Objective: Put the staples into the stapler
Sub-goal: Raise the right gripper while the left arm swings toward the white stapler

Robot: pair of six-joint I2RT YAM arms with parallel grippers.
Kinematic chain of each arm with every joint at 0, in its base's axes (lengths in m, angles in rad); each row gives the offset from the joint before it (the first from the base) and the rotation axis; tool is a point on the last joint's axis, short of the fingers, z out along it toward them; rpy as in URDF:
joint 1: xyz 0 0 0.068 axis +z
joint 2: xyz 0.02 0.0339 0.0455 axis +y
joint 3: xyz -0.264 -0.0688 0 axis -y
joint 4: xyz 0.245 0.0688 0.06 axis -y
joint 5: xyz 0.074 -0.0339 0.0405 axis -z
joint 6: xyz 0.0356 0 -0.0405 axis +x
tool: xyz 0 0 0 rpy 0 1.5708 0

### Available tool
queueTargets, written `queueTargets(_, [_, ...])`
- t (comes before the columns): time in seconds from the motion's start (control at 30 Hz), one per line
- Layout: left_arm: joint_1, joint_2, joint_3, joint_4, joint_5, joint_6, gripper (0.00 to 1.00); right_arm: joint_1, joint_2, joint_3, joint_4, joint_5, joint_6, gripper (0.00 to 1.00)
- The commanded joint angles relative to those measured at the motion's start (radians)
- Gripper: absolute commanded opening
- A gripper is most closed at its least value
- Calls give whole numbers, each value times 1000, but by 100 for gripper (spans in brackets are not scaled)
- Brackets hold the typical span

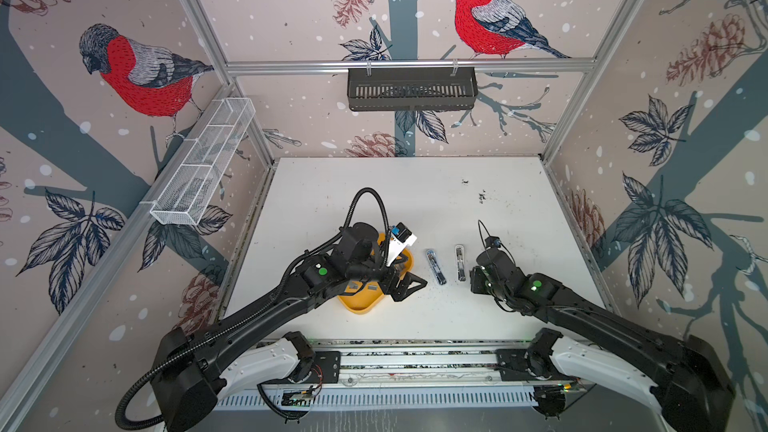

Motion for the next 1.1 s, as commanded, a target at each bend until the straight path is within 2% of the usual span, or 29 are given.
queueTargets(0.0, [-55, 44, 28, 56, -151, -163, 99, -9, -52, 52, -98, 39, -16, 33])
queueTargets(0.13, [-150, 118, 28, 109, -307, -251, 97, -17, -147, 119, -160, 41, -31, 42])
queueTargets(0.23, [-186, 202, 65, 110, -389, -359, 89, -26, -197, 202, -245, 44, -51, 49])
queueTargets(0.37, [-222, 315, 133, 94, -445, -470, 81, -33, -213, 315, -390, 25, -101, 62])
queueTargets(0.63, [-305, 606, 408, -15, -501, -569, 51, -33, -257, 449, -606, 6, -208, 99])
queueTargets(0.8, [-342, 783, 597, -99, -541, -602, 39, -32, -279, 451, -669, 45, -228, 100])
queueTargets(1.07, [-348, 964, 754, -141, -541, -637, 32, -31, -318, 440, -667, 91, -207, 100])
